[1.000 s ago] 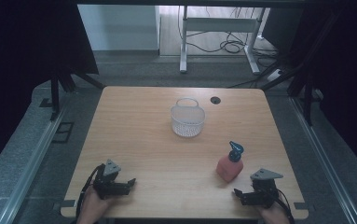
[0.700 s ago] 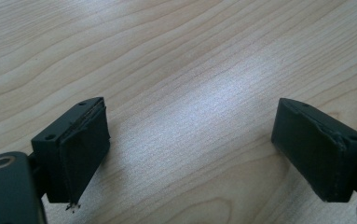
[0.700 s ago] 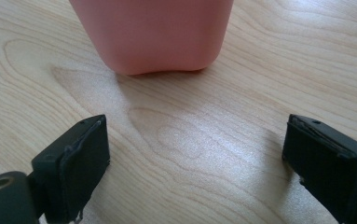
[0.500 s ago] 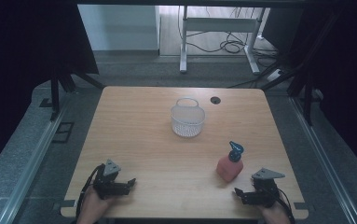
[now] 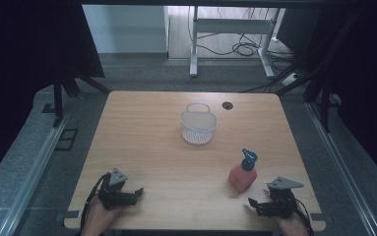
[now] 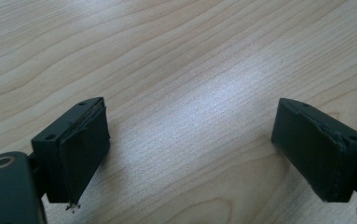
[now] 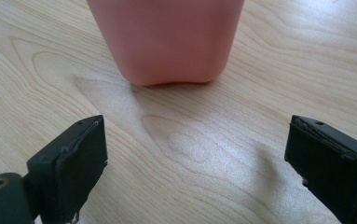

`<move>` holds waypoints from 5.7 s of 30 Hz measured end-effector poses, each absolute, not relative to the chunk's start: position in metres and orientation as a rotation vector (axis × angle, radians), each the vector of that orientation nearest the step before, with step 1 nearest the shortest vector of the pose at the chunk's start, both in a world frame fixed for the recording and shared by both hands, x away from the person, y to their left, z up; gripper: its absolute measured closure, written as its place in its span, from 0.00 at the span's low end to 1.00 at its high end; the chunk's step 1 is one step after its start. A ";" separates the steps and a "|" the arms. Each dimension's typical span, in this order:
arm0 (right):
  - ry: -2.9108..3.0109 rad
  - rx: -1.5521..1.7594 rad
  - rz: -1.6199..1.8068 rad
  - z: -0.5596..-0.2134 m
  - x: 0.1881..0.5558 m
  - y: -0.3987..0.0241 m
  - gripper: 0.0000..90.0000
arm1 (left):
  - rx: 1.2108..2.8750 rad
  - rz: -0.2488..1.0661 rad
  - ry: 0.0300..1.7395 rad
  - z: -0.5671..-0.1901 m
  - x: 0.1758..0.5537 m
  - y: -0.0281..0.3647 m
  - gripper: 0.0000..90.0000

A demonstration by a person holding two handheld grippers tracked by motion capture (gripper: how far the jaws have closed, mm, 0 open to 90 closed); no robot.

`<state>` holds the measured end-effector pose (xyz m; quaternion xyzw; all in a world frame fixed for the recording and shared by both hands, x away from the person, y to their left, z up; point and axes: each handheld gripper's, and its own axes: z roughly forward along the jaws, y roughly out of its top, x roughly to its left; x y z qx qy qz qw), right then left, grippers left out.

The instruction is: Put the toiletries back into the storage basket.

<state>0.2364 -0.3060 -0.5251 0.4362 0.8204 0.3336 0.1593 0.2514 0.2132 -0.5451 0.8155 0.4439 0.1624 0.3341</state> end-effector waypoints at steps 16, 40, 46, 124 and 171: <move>2.332 1.215 1.019 -0.508 0.238 -0.299 0.09 | 2.128 0.424 1.158 -0.545 0.251 0.213 0.12; 2.293 1.232 1.152 -0.485 0.247 -0.295 0.12 | 2.128 0.425 1.162 -0.545 0.252 0.213 0.12; 2.290 1.218 1.156 -0.480 0.251 -0.293 0.14 | 2.127 0.425 1.163 -0.545 0.252 0.213 0.12; 2.257 1.068 1.293 -0.411 0.297 -0.255 0.59 | 2.123 0.428 1.166 -0.545 0.252 0.212 0.12; 2.254 1.037 1.284 -0.372 0.352 -0.226 0.59 | 2.122 0.429 1.165 -0.545 0.252 0.212 0.12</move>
